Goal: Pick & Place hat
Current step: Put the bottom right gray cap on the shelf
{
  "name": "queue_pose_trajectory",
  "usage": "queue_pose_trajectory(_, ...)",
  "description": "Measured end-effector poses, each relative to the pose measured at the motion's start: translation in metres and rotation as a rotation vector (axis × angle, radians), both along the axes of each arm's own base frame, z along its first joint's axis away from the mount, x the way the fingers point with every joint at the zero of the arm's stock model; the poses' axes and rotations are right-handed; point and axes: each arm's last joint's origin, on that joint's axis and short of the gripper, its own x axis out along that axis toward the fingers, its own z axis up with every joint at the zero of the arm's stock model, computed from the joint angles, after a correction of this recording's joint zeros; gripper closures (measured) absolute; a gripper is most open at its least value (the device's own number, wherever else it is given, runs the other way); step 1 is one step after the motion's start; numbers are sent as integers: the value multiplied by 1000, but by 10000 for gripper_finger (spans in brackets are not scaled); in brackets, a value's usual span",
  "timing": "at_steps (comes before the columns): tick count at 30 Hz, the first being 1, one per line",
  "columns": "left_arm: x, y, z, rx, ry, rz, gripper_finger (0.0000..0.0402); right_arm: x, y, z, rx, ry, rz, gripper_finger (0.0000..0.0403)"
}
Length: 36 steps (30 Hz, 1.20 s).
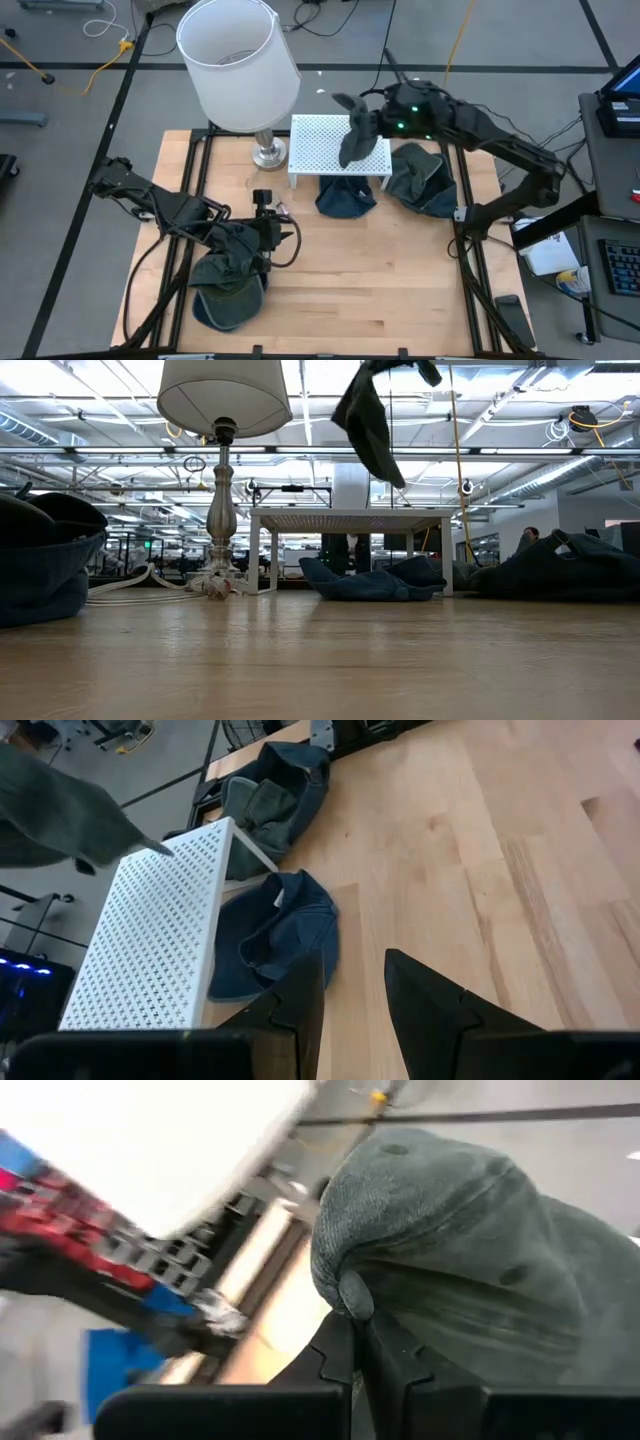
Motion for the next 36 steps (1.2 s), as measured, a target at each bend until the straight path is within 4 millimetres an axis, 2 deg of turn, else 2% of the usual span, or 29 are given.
queue_pose_trajectory(8,0,0,0,-1,0,0,289,0,-5,-9,-42,133,-122,403)
queue_pose_trajectory(16,0,0,0,-2,-3,0,289,-30,4,4,-72,148,-211,403)
queue_pose_trajectory(21,1,2,0,0,-3,5,289,-38,5,4,-69,182,-242,403)
queue_pose_trajectory(26,3,6,0,1,-4,18,289,-26,-1,-7,-80,255,-268,403)
queue_pose_trajectory(36,4,10,0,-5,-4,31,289,18,-24,-48,-47,384,-282,402)
